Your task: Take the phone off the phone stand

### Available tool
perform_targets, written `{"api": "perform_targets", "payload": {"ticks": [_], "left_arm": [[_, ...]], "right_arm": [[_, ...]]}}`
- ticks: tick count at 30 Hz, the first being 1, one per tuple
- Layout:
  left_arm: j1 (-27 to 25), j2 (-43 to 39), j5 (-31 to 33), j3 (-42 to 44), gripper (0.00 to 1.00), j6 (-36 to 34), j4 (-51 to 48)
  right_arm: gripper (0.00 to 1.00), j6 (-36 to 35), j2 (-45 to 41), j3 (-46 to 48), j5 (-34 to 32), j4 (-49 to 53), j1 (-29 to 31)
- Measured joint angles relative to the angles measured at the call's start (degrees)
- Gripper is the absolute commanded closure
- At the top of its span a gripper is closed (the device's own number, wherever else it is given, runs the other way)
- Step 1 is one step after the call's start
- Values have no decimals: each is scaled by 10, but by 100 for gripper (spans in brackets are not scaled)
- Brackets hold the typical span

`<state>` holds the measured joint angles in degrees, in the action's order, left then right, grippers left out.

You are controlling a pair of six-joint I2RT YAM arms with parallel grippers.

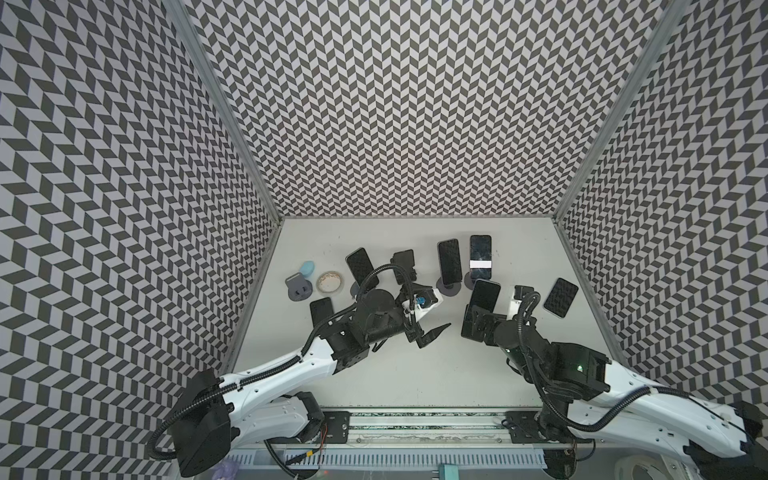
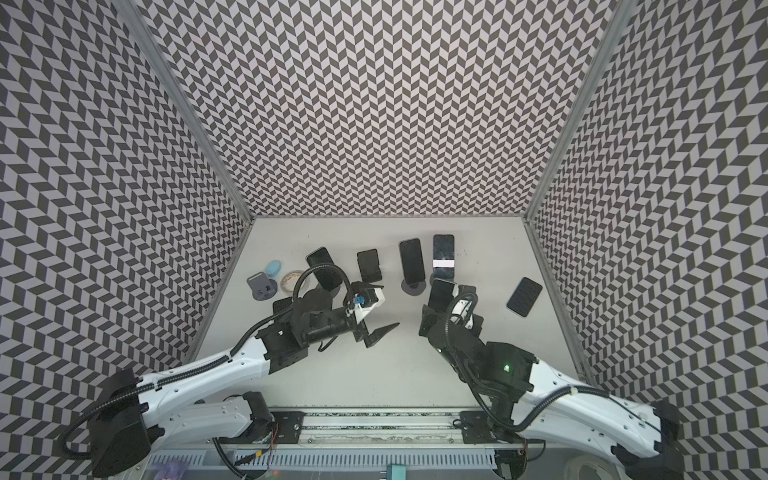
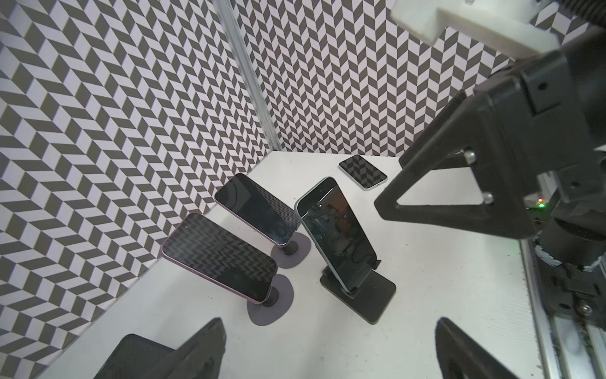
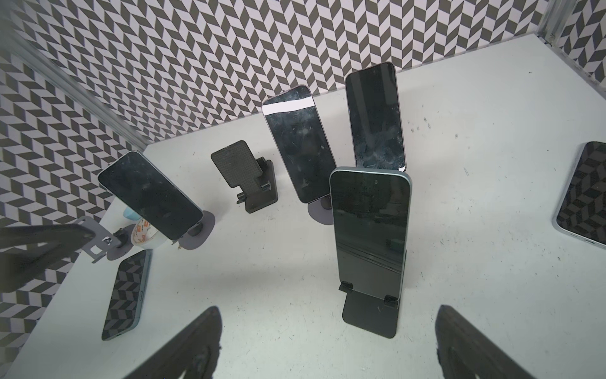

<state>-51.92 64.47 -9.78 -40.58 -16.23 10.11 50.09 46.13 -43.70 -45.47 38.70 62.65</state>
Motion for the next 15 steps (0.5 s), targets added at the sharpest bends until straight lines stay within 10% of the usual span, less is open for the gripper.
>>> {"api": "perform_targets", "payload": {"ticks": [15], "left_arm": [[43,-44,56,38,0,-3,36]], "right_arm": [[1,-15,37,21,55,-80,-122]]}}
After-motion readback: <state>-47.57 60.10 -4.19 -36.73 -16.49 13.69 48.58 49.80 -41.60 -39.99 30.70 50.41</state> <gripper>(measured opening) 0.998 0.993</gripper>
